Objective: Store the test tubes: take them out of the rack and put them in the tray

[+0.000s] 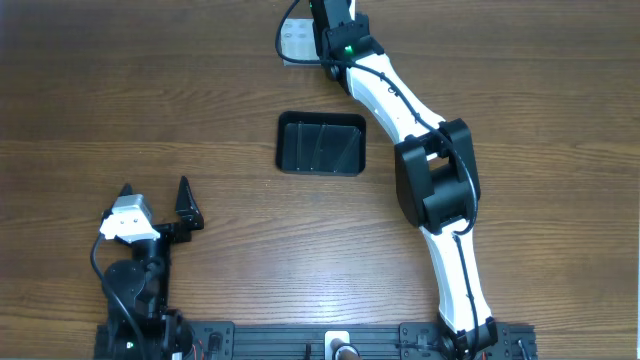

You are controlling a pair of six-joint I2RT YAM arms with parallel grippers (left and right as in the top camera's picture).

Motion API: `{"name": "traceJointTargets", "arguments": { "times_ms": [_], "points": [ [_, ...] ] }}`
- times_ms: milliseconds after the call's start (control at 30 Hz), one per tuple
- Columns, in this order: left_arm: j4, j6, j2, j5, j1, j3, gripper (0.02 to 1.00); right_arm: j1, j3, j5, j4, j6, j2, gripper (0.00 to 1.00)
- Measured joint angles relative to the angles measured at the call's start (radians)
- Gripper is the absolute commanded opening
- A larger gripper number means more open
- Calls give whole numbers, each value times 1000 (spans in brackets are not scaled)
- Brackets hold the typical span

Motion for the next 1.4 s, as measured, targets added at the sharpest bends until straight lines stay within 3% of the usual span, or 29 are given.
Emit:
{"name": "traceJointTargets", "arguments": {
  "times_ms": [733,767,833,867,967,1133,1400],
  "points": [
    [0,0,0,0,0,0,996,7,152,0,-112,-1,0,112],
    [0,0,0,0,0,0,998,7,162,0,-118,0,0,121],
    [0,0,0,0,0,0,998,8,180,0,-124,0,0,257],
    [0,0,0,0,0,0,996,8,183,0,-126,0,0,272],
    [0,0,0,0,0,0,998,8,188,0,-145,3,0,290],
    [0,0,0,0,0,0,998,8,188,0,-164,2,0,156],
    [0,0,0,0,0,0,998,10,188,-1,-167,4,0,279]
  ]
}}
